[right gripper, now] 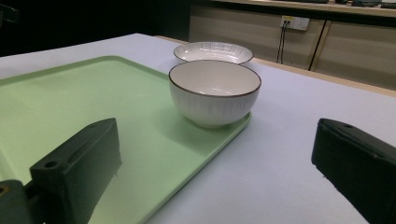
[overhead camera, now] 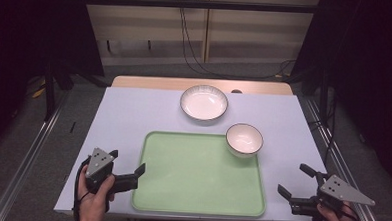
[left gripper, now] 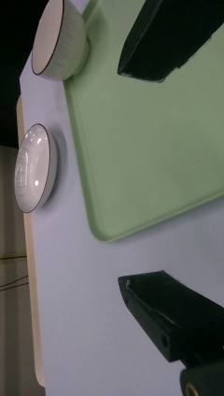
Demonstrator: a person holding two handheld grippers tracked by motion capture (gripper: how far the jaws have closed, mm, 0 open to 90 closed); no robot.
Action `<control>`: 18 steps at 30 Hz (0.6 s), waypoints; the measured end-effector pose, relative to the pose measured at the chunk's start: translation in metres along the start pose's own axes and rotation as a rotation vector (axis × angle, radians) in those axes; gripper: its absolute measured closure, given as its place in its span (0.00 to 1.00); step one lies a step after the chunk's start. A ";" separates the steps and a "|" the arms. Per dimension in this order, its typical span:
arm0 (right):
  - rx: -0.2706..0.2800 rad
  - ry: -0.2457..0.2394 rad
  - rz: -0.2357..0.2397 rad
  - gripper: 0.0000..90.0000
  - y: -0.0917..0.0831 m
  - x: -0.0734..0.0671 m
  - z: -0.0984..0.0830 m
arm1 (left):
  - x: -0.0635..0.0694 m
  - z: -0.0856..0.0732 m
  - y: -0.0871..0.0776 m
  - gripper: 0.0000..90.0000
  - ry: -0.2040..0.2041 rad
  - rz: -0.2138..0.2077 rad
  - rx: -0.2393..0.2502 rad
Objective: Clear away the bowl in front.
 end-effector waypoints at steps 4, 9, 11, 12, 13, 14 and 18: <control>-0.003 0.001 0.003 0.01 0.000 -0.001 0.000 | -0.001 -0.010 -0.002 0.02 -0.043 0.023 -0.012; 0.000 -0.010 0.009 0.01 -0.001 -0.001 0.001 | 0.002 -0.018 -0.007 0.03 -0.060 0.020 -0.013; -0.002 -0.010 0.008 0.01 -0.001 -0.001 0.001 | 0.006 -0.019 -0.010 0.02 -0.050 0.024 -0.010; -0.001 -0.014 0.010 0.01 -0.001 -0.002 0.001 | 0.008 -0.018 -0.012 0.02 -0.036 0.028 -0.003; 0.002 -0.015 0.010 0.01 -0.001 -0.002 0.001 | 0.009 -0.018 -0.013 0.02 -0.018 0.026 0.009; 0.003 -0.014 0.010 0.01 -0.001 -0.002 0.001 | 0.009 -0.017 -0.014 0.02 -0.006 0.038 0.015; 0.003 -0.011 0.013 0.01 -0.001 -0.003 0.002 | 0.007 -0.017 -0.012 0.02 -0.013 0.038 0.018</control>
Point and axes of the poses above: each handheld gripper's, and its own axes: y roughly forward along the jaws, z roughly out of its top, x roughly to its right, the point moved 2 cm from there along y, roughly forward along the jaws, and after that the axes turned 14 degrees about y, right-handed, at the moved point
